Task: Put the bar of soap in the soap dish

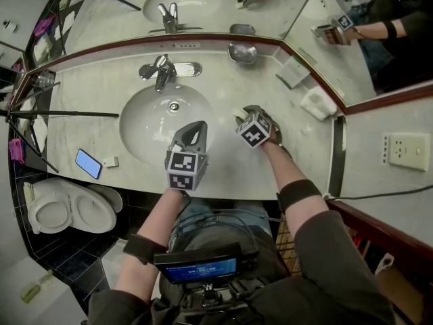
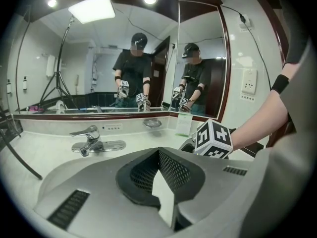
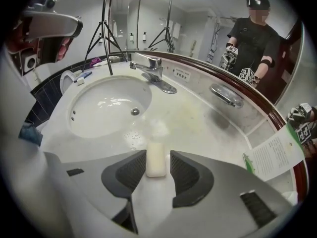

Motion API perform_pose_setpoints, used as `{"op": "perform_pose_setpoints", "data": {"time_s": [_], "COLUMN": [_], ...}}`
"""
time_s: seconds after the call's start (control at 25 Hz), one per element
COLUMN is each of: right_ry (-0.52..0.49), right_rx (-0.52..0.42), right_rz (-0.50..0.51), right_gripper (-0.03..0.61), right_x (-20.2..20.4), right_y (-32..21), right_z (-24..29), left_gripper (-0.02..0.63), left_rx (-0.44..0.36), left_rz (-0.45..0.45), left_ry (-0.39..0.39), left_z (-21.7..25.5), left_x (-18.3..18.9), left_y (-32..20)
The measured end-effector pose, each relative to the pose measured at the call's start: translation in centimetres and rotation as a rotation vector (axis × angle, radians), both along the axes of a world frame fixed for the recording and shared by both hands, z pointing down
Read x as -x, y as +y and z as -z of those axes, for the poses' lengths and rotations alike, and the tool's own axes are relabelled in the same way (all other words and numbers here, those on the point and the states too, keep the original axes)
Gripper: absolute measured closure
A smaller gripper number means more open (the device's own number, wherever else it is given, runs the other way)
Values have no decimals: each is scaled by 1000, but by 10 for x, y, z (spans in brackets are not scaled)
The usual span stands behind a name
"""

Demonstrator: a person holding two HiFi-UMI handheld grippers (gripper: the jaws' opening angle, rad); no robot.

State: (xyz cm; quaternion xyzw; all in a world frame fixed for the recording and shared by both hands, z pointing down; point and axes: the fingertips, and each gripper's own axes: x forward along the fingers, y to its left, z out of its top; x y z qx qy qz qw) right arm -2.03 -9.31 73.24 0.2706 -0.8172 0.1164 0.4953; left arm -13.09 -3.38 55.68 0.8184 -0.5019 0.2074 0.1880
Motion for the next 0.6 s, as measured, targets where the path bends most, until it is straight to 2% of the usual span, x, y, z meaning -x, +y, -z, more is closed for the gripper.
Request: {"op": "perform_pose_setpoints", "data": {"time_s": [0.28,0.44,0.6], "right_ry": [-153,-243,-366], "right_rx": [-109,-158,-219], "right_rz": [-79,-114,-215], "right_gripper": [403,460,527], "right_x": [1,-4,-24], "right_y": [-15,-18,-31], "right_z": [77,126,171], "left_gripper": [611,612,611], "left_rx": [-17,-32,-56], "left_rz": [7,4,-11], "left_ry": [20,31,36], "left_z": [10,20,31], "left_x": [-6,-13,-23], "left_y": [-9,-15,-22]}}
